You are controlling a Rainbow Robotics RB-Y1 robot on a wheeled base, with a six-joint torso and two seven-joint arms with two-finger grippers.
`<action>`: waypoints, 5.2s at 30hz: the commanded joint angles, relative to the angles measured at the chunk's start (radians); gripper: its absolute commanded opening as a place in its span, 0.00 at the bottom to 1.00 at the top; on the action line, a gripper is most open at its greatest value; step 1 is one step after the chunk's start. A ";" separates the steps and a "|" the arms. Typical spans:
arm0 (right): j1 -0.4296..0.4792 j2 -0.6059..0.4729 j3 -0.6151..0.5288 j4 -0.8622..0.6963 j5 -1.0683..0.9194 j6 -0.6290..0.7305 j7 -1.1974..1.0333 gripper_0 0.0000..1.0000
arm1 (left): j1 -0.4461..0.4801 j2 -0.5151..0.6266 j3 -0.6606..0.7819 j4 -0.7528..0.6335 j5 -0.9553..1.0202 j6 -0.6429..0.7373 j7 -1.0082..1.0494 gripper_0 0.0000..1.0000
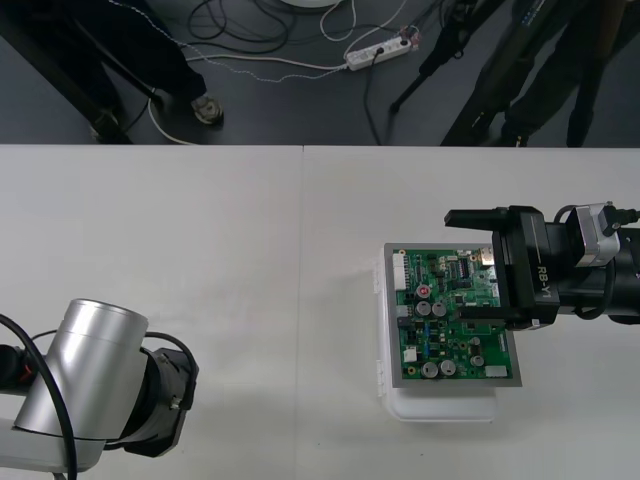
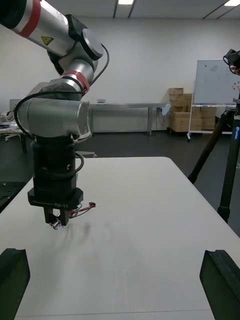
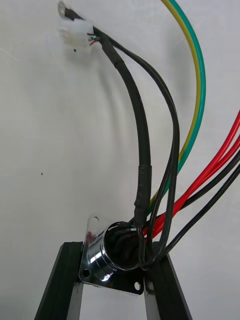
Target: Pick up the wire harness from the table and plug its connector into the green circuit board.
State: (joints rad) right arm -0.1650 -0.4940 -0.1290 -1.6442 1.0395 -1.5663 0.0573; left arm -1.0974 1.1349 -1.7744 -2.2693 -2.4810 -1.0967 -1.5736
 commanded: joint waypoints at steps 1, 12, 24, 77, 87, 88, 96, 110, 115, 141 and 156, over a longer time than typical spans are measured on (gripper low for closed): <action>-0.002 -0.018 -0.026 -0.006 -0.013 -0.004 0.029 1.00 | 0.067 0.082 0.165 -0.055 0.079 -0.089 0.093 0.00; -0.002 -0.017 -0.026 -0.006 -0.013 -0.004 0.003 1.00 | 0.269 0.082 0.559 -0.047 0.229 -0.227 0.092 0.00; -0.002 -0.017 -0.026 -0.006 -0.027 -0.004 -0.039 1.00 | 0.421 0.034 0.980 0.036 0.450 -0.264 0.099 0.00; -0.011 -0.021 -0.026 -0.016 -0.064 -0.004 -0.099 1.00 | 0.898 -0.583 1.983 0.498 1.438 -0.307 0.357 0.00; -0.011 -0.026 -0.026 -0.023 -0.084 -0.004 -0.128 1.00 | 1.001 -0.692 1.974 0.498 1.441 -0.250 0.560 0.00; -0.011 -0.028 -0.026 -0.023 -0.085 -0.004 -0.129 1.00 | 1.011 -0.699 1.966 0.499 1.441 -0.238 0.581 0.00; -0.011 -0.034 -0.026 -0.025 -0.088 -0.004 -0.145 1.00 | 1.108 -0.711 1.805 0.498 1.467 -0.094 0.741 0.00; -0.011 -0.038 -0.026 -0.025 -0.093 -0.004 -0.166 1.00 | 1.212 -0.705 1.612 0.499 1.541 0.109 0.989 0.00; -0.011 -0.040 -0.026 -0.028 -0.096 -0.004 -0.175 1.00 | 1.254 -0.669 1.534 0.496 1.594 0.130 1.107 0.00; -0.013 -0.089 -0.026 -0.029 -0.145 -0.004 -0.218 1.00 | 1.131 -0.441 1.199 0.448 1.663 0.112 1.776 0.00; -0.013 -0.130 -0.026 -0.029 -0.161 -0.004 -0.240 1.00 | 0.933 -0.377 1.049 0.373 1.628 0.112 2.117 0.00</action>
State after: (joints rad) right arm -0.1650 -0.5756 -0.1292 -1.6452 0.8976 -1.5663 -0.1303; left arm -0.0953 0.7211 -0.6801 -1.8281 -0.8462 -0.9786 0.3769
